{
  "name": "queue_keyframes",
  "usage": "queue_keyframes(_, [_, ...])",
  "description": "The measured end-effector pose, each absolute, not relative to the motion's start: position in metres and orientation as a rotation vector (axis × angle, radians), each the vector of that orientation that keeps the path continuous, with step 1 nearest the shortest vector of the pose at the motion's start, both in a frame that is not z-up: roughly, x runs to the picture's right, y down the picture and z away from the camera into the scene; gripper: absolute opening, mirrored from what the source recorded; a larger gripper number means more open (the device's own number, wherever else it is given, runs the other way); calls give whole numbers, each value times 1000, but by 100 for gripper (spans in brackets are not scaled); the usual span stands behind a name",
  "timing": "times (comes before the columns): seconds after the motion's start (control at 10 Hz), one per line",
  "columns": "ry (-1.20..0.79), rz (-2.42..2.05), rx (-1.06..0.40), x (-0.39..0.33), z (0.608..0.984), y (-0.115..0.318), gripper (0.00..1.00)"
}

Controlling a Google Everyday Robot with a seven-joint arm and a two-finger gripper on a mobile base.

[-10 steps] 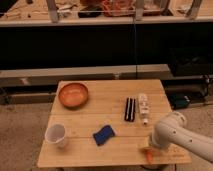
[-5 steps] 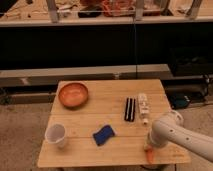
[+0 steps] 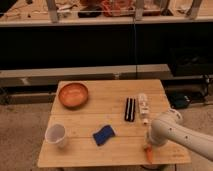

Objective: Drag the pepper across the table

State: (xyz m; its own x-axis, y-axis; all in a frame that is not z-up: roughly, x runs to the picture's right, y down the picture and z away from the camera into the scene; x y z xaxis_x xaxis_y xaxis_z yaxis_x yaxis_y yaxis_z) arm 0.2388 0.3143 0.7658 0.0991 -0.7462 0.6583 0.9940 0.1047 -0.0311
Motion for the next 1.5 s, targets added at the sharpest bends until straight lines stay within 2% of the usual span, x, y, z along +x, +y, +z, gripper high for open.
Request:
queue_keyframes(0.3, [-569, -1404, -549, 227, 765, 310, 33])
queue_keyframes(0.8, [-594, -1455, -573, 190, 773, 309, 46])
queue_keyframes(1.5, [-618, -1503, -590, 163, 778, 310, 46])
